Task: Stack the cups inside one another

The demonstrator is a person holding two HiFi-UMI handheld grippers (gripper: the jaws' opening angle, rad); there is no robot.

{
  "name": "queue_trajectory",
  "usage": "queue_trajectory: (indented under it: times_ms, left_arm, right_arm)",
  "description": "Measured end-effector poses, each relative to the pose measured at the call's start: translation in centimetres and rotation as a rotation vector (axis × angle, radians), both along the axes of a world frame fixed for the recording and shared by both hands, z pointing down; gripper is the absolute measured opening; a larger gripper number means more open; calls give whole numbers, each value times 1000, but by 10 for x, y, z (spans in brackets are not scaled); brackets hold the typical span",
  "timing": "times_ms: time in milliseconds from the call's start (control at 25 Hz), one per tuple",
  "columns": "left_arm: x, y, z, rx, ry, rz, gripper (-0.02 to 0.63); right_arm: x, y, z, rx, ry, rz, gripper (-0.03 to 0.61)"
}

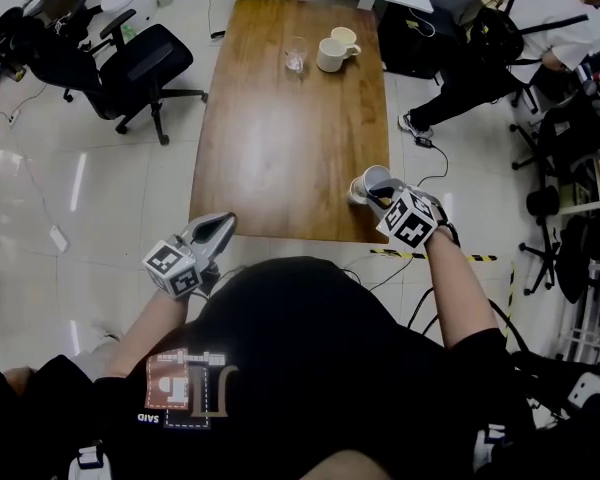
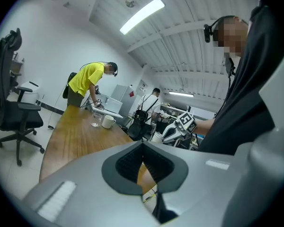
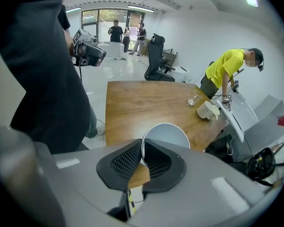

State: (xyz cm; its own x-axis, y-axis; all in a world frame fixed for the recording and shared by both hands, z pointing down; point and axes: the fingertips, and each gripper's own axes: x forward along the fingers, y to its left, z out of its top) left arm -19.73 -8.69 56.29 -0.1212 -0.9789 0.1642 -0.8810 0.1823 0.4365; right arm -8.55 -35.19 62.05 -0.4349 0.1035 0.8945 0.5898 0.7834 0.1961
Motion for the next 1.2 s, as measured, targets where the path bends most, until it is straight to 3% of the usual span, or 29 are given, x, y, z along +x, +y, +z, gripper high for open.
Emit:
queue_trajectory:
  times_ms: [280,360,480,600,680,760,840,1080,1200]
  left_arm:
    - [3,-9,-1,-22,14,-2,3]
    - [4,-11,-2,-21,8,5,3]
    - [4,-11,-1,-22,11,3,3]
    - [0,-13,-1,-21,16,-3,3]
    - [-3,-15,-2,-11,3,3,3]
    - [-6,-17,-3,0,-11,9,3]
    - [-9,-18,-3,5,-5,4,3]
    - [-13,-23,-10,18,-14,1,2]
    - [-13,-22,-6,27,-23,5,3]
  right_arm:
    - [8,-8,38,16,52,22,38]
    - [5,-10,42,9,41,38,67]
    - [0,-12,31,-10,-5,59,75]
    - [-7,-19,-3,-43,-125,130,73]
    - [-12,-20,-33,-174,-249,232,59]
    - [-10,-8,-54,-397,-351,336,37]
    - [0,12,-55,-585,-390,396,29]
    - [21,49,-8,-860,-346,565,14]
    - [20,60,4,-950,-342,628,12]
